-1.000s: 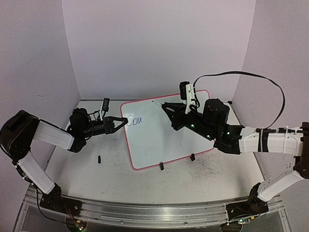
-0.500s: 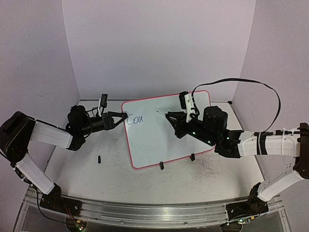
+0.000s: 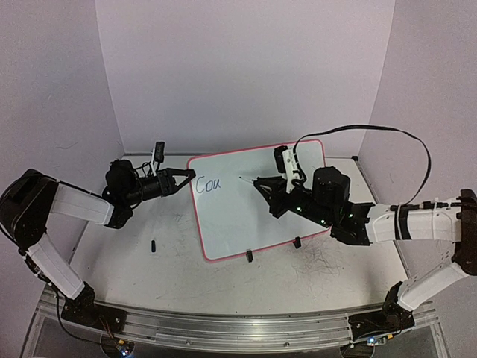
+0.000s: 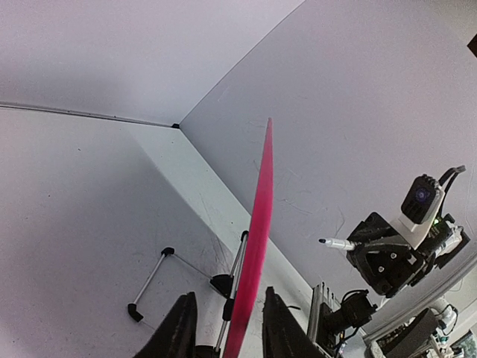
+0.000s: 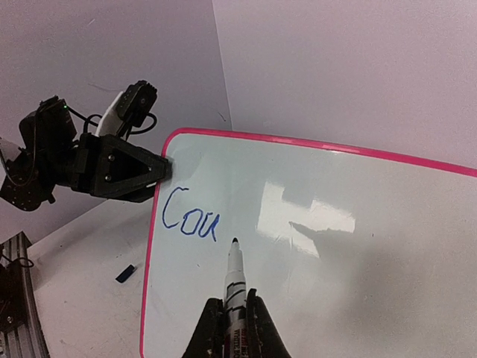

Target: Write a sentence on the whiteboard

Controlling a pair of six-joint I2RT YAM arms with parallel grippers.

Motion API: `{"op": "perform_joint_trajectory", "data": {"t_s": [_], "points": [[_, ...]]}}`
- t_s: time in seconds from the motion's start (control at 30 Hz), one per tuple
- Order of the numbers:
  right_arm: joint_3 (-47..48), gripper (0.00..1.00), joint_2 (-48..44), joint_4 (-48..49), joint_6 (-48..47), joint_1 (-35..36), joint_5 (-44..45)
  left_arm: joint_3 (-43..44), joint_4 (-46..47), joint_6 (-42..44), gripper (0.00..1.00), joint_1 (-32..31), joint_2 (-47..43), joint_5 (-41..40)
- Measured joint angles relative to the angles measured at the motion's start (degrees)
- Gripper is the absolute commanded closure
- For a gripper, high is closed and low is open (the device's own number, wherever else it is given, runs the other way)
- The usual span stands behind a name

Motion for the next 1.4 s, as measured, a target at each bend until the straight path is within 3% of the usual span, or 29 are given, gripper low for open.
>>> {"op": "perform_joint_trajectory", "data": {"t_s": [0.17,0.5,0.93,1.4], "points": [[0.11,1.0,0.99,-0.06,0.02,0.0,-1.1,0.5,0.05,0.47,0.85,0.29,0.61,0.22],[4.87,1.0,4.6,-2.08,-0.46,1.22,-1.75,0.5,0.32,2.4,0.95,0.31,0.62,1.62],[12.61,1.0,10.32,-7.53,-2.78,3.44,-0.7,0.5,0.94,5.15,1.0,0.34,0.63,3.3],[14.08,1.0,12.32,-8.92,-3.72,4.5,2.9,0.5,0.96,5.18,1.0,0.42,0.7,3.48]]}}
